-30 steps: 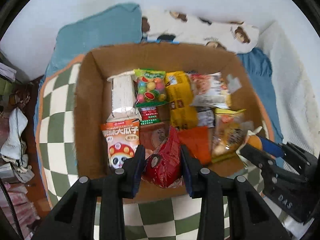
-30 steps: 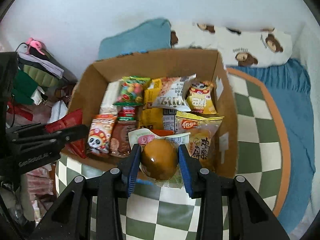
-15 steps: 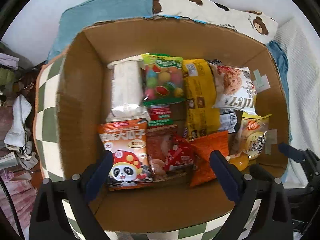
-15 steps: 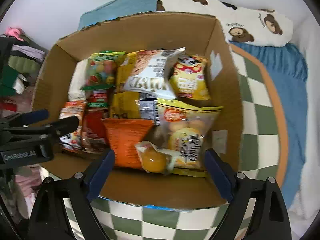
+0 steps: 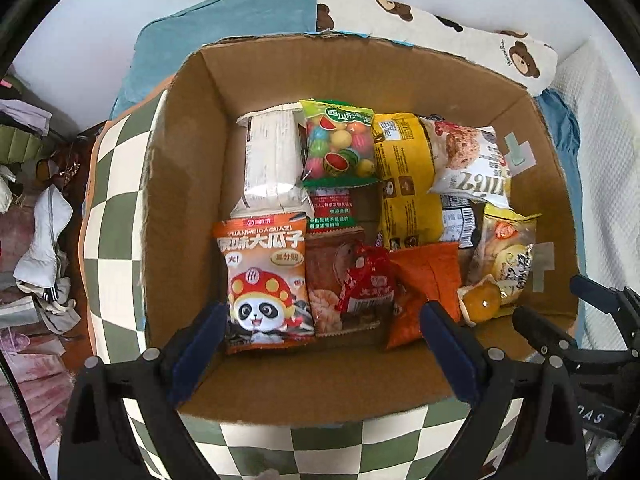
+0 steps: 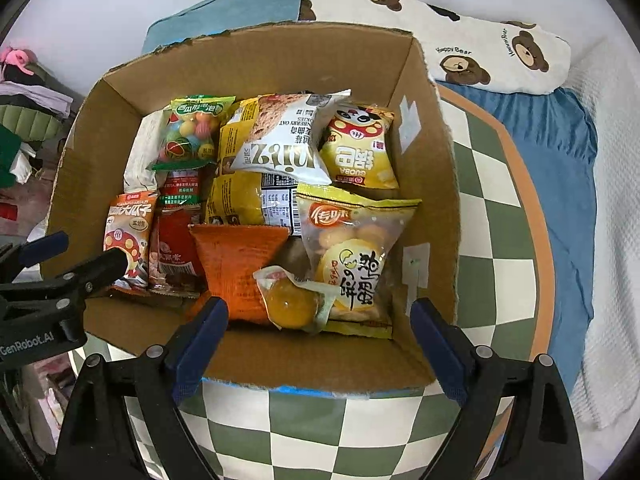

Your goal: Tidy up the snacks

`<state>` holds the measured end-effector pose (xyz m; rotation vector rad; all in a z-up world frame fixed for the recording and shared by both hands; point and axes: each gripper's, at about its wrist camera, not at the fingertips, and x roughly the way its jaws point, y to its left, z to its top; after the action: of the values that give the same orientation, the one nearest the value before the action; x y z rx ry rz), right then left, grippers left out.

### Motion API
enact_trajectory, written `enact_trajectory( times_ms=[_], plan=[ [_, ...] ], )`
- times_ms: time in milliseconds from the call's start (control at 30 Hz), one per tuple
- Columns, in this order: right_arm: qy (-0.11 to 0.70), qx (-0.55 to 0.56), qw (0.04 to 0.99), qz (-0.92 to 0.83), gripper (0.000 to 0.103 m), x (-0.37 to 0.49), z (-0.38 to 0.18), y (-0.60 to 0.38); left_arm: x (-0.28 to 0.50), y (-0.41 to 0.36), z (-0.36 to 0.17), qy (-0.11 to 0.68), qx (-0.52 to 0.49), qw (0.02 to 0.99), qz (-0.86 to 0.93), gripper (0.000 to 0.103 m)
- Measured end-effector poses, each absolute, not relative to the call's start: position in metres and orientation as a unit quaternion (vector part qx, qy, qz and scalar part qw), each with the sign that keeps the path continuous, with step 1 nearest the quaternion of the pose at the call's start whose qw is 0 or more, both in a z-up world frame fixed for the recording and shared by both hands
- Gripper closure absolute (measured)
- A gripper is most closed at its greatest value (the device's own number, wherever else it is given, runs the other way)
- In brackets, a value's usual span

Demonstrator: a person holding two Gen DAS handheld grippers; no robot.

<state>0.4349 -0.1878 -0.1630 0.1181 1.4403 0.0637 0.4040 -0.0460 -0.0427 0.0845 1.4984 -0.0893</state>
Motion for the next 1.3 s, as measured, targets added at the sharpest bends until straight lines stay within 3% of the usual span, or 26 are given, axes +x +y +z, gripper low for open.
enact_trajectory(
  times_ms=[467, 1300],
  plan=[
    [0.558, 0.050, 0.828, -0.003, 0.008, 0.361, -0.105, -0.196, 0.332, -0.038, 0.020, 0.588, 0.028, 0.808, -0.029, 0.004],
    [0.368, 0.026, 0.929, -0.020, 0.000, 0.120, 0.032, -0.171, 0.121, -0.018, 0.149, 0.403, 0.042, 0.914, -0.008, 0.002]
  ],
)
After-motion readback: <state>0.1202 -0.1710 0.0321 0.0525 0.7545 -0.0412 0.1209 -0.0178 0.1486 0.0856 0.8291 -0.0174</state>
